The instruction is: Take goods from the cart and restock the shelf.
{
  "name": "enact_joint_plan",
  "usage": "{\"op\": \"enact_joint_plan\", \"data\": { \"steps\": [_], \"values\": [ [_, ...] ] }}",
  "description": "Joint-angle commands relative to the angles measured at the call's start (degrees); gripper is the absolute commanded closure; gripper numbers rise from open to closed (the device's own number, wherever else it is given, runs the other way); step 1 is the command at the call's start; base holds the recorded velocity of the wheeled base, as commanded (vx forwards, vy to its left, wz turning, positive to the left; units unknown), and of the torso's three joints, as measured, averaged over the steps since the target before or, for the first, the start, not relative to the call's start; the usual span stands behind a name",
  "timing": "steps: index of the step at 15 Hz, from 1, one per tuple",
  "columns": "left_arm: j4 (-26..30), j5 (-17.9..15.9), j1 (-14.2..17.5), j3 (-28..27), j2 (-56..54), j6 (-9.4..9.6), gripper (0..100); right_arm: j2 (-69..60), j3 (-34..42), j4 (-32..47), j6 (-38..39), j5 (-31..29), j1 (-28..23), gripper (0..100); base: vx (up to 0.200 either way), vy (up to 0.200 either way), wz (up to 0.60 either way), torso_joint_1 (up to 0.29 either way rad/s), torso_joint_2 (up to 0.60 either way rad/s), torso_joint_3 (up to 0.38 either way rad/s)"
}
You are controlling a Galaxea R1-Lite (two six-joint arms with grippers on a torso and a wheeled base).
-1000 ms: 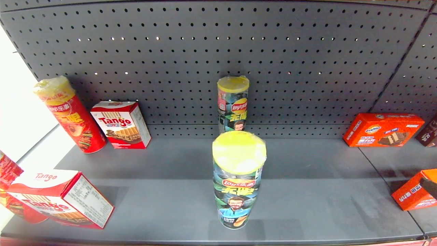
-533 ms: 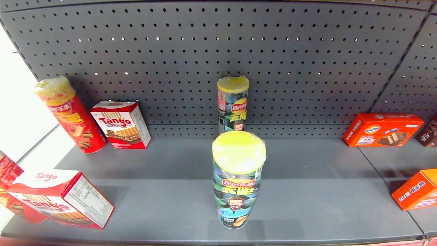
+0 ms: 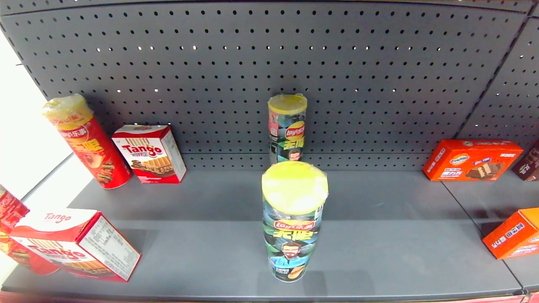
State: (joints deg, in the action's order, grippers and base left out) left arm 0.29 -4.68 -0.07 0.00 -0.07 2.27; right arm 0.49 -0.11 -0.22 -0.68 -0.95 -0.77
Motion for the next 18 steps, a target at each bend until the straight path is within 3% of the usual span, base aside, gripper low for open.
{"op": "enact_joint_plan", "data": {
  "steps": [1,18],
  "values": [
    [-0.12,0.11,-0.01,0.0,0.07,-0.42,0,-0.49,0.11,-0.04,-0.02,-0.02,-0.02,0,0.0,0.0,0.0,0.0,0.0,0.0],
    [-0.12,-0.59,-0.01,0.0,0.07,-0.07,0,-0.49,0.11,0.04,-0.02,0.34,-0.02,0,0.0,0.012,0.0,0.0,0.0,0.0]
  ]
}}
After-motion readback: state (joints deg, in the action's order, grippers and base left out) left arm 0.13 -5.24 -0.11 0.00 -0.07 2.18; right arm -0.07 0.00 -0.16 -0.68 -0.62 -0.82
